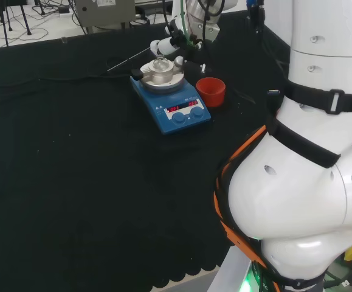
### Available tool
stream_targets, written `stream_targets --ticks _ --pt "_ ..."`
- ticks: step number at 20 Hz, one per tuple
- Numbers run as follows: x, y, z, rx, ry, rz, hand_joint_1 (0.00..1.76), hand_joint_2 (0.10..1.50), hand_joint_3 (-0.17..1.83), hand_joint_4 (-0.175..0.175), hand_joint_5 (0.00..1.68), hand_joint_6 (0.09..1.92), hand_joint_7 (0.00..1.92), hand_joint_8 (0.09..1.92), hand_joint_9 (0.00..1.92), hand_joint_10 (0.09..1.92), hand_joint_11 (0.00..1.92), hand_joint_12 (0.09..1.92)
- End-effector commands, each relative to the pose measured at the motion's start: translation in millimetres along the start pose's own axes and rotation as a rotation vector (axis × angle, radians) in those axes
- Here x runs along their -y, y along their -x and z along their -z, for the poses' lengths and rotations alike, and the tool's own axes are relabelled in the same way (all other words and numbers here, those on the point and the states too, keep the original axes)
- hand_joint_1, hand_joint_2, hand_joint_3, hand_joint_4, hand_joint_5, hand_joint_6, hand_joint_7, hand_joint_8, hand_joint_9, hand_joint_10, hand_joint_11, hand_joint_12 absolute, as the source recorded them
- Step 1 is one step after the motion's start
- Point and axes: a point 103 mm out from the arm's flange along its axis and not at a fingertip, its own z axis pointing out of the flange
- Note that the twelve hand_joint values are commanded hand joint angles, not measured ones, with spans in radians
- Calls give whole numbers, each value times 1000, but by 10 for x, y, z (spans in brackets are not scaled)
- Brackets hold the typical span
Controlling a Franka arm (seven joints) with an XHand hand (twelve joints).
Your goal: Turn on the heater.
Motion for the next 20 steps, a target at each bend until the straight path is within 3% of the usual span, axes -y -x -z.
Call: stream_targets --ticks 1,7,12,15,20 --pt "321 119 196 5 11 6 686 697 532 -55 266 314 128 731 303 809 0 1299" --pt "554 207 281 22 -3 -8 688 707 532 -55 269 303 126 730 302 809 0 1298" --pt "795 259 319 66 -82 -9 838 720 582 -54 299 229 222 737 358 801 0 1335" --pt "951 386 381 107 -152 -14 961 706 695 -56 320 186 438 760 574 761 105 1373" --pt "1165 364 290 172 -272 -47 1047 701 782 -65 355 166 782 803 898 720 354 1343"
